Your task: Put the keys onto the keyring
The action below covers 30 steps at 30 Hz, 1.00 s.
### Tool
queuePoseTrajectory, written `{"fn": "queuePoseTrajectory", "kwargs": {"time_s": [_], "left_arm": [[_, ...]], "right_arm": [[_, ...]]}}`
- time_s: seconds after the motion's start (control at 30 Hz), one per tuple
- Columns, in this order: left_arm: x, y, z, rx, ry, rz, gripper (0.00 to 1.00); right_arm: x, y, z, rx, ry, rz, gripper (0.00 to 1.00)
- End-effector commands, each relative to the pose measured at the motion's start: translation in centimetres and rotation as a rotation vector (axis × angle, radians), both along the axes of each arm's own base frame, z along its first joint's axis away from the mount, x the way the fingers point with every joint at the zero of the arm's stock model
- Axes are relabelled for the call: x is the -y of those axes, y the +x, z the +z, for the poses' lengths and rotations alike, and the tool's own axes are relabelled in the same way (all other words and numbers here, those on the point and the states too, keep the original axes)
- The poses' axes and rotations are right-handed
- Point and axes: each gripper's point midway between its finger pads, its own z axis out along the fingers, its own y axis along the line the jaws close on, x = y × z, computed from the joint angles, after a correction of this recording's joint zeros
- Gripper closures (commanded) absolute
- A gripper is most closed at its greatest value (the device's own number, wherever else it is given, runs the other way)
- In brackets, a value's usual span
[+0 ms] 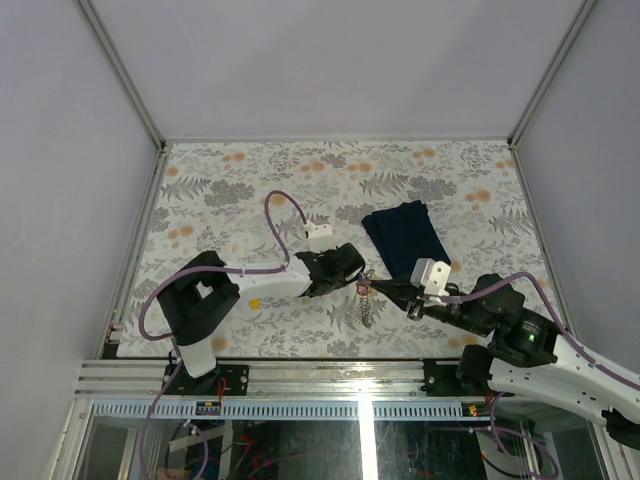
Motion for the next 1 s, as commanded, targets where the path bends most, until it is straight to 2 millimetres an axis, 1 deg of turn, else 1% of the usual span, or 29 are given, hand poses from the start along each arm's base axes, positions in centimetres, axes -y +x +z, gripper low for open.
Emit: {"fn": "queuePoseTrajectory", "kwargs": {"time_s": [0.0,0.1,0.17,0.27,0.33,0.5,0.57,0.6,0.7,0.8,0.9,0.97], "left_arm": [[-0.8,0.4,-0.5,0.025,0.037,0.036,0.67],[-0.8,0.5,-0.6,0.025,0.044,0.034,0.69],[-0.9,0.5,-0.6,0.029,0.049,0.033,0.73],[-1.1,0.6,-0.6,0.033,0.068,0.032,0.75],[-1.4,0.7,-0.5,0.037,0.080,0.034,0.78],[-1.7,0.7,-0.3,0.045,0.098,0.029,0.90],[-2.0,0.7,-0.1,0.051,0.109,0.027,0.98],[-2.1,0.7,0.1,0.055,0.111,0.025,1.00],[-2.2,0.8,1.5,0.085,0.116,-0.011,1.00],[-1.9,0.7,4.1,0.146,0.108,-0.095,1.00],[-1.0,0.1,7.4,0.239,0.004,-0.239,1.00],[-0.8,-0.5,10.1,0.310,-0.083,-0.324,1.00]], "right_arm": [[-0.3,-0.2,2.6,0.034,0.091,0.010,1.00],[-0.3,-0.2,2.6,0.035,0.091,0.011,1.00],[-0.3,-0.1,2.5,0.034,0.088,0.011,1.00],[-0.4,-0.2,2.5,0.031,0.088,0.017,1.00],[-0.5,-0.2,2.5,0.031,0.086,0.019,1.00],[-0.6,-0.3,2.5,0.030,0.085,0.023,1.00],[-0.6,-0.3,2.5,0.030,0.084,0.026,1.00],[-0.6,-0.3,2.5,0.029,0.084,0.026,1.00],[-0.6,-0.3,2.7,0.031,0.083,0.028,1.00],[-0.5,-0.6,2.8,0.039,0.071,0.040,1.00],[-0.3,-0.6,2.9,0.053,0.063,0.040,1.00],[-0.1,-0.6,3.2,0.069,0.070,0.039,1.00]]}}
